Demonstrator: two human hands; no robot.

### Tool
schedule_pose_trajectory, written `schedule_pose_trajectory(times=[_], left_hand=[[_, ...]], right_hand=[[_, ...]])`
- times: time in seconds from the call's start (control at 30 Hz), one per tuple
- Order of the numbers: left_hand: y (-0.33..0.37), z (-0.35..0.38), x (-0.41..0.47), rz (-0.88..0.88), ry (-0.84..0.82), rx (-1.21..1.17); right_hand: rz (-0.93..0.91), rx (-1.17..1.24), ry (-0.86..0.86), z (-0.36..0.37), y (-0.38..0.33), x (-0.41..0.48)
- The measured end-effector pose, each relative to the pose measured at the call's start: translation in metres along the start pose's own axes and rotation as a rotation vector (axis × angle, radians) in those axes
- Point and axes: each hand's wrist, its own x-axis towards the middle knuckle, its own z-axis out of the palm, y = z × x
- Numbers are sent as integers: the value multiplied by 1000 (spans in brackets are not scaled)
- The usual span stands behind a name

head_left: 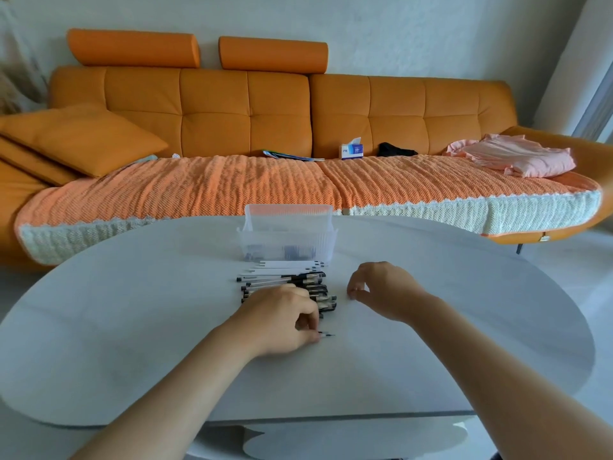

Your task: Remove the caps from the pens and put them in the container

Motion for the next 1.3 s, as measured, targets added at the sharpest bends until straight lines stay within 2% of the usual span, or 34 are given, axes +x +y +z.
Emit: schedule_pose_trajectory(times=[0.3, 0.4, 0.53, 0.63, 0.77, 1.3], left_hand=[[3, 0, 2, 167, 64, 172], [3, 5, 0, 159, 120, 228], [2, 8, 2, 120, 258, 109], [2, 1, 1, 102, 288, 71], [-2, -3, 0, 9, 251, 23], [-12, -5, -1, -32, 199, -107]], right_hand=[[-23, 170, 60, -8, -13, -18], [-43, 228, 54, -9, -17, -22], [-38, 350, 58, -12, -21, -25], [-29, 415, 54, -14, -22, -23], [-32, 493, 69, -16, -28, -22], [-27, 527, 77, -16, -49, -19]])
